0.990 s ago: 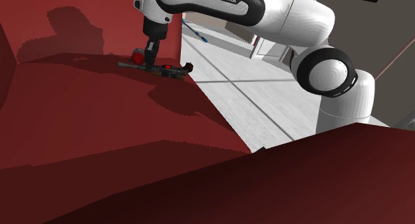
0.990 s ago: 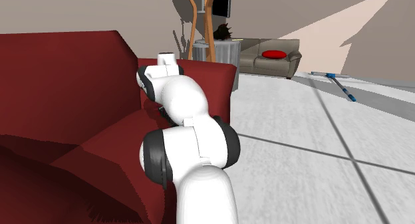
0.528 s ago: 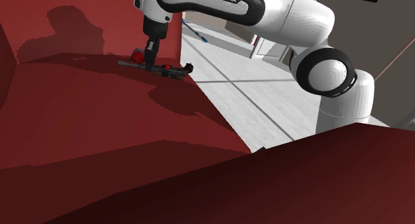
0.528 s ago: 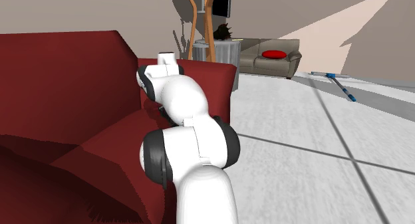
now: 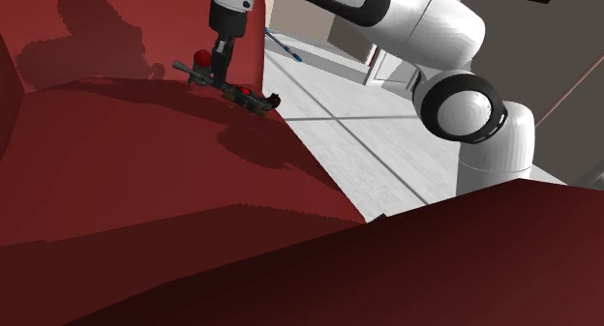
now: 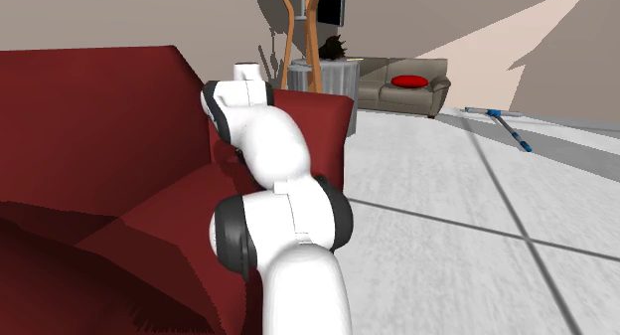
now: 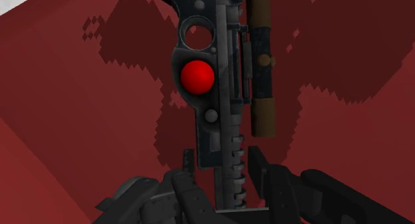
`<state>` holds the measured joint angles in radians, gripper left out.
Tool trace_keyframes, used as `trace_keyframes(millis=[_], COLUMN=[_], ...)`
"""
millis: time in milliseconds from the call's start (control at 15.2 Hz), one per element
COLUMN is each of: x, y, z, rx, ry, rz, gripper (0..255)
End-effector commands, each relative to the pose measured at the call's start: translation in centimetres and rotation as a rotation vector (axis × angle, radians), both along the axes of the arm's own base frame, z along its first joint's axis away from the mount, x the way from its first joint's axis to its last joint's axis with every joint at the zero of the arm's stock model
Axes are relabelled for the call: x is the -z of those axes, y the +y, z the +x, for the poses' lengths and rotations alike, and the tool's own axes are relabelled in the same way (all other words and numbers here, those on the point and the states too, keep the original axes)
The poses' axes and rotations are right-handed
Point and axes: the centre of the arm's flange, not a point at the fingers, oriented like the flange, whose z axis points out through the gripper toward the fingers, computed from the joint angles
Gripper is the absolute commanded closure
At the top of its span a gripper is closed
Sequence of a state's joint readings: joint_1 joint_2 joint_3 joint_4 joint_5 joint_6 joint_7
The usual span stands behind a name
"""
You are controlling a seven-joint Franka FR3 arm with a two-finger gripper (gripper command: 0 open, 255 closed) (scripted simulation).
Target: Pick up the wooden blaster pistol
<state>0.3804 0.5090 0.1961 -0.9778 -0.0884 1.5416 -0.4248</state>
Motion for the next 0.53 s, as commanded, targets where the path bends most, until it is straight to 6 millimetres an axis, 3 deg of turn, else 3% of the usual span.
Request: trace_keyframes(millis=[0, 330, 462], x=[-1.0, -3.7, -3.8], y=[0.0, 0.0, 0.0], z=[0.0, 0.0, 0.0], rx=[0.0, 0.0, 0.0], ry=[0.0, 0.0, 0.0], rz=[0.0, 0.0, 0.0], gripper=[255, 255, 255])
